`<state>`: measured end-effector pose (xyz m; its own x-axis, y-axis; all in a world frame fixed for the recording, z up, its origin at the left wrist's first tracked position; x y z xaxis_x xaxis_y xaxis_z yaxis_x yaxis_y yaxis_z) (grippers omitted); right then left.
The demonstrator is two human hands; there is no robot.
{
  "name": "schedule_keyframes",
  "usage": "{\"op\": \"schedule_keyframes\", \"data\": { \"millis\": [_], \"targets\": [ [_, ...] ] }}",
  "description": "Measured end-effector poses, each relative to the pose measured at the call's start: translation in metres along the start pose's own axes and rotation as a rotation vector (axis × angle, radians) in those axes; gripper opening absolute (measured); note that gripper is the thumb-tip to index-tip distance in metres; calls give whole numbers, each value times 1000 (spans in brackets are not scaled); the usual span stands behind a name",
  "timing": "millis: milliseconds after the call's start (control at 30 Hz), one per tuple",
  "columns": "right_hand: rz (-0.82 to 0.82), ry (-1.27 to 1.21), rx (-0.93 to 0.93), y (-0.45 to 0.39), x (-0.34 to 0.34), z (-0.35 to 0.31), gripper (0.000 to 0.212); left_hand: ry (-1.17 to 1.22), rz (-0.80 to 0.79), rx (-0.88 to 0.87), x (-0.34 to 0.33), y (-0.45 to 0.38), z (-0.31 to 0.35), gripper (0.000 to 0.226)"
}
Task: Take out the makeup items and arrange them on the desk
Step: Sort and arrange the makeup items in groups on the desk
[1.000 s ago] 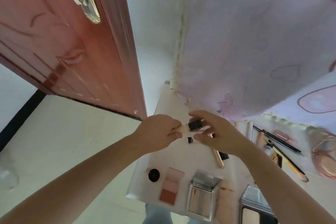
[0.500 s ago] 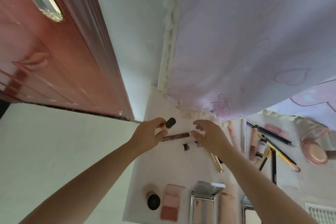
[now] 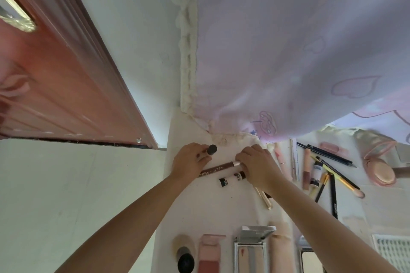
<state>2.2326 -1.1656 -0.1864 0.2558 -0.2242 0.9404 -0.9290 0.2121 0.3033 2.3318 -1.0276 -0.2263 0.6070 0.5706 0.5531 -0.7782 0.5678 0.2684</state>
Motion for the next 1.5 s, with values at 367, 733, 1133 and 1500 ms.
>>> {"op": "schedule_keyframes", "data": {
  "millis": [367, 733, 1133, 1500],
  "targets": [
    [227, -548, -108, 56, 42, 5, 12, -63, 74, 83, 9, 27, -11, 26],
    [163, -389, -107, 77, 52, 20, 16, -254, -236, -119, -8, 50, 8, 20],
    [391, -649, -129, 102, 99, 1, 7, -271, -294, -366, 5, 67, 85, 43],
    [398, -805, -397, 107, 130, 2, 48, -633, 87, -591, 29, 101, 157, 34]
  ]
}}
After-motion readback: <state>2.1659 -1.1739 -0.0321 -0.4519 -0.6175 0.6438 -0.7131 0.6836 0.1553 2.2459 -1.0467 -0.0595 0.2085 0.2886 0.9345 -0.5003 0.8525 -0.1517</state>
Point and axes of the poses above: each hand's wrist, its own y-axis away from the middle knuckle, its own x-axis out of the back of the hand, z = x × y, the point moved 4 cm from there along -y, towards the middle knuckle, and after that the axes turned 3 degrees about z, right-handed, at the moved point
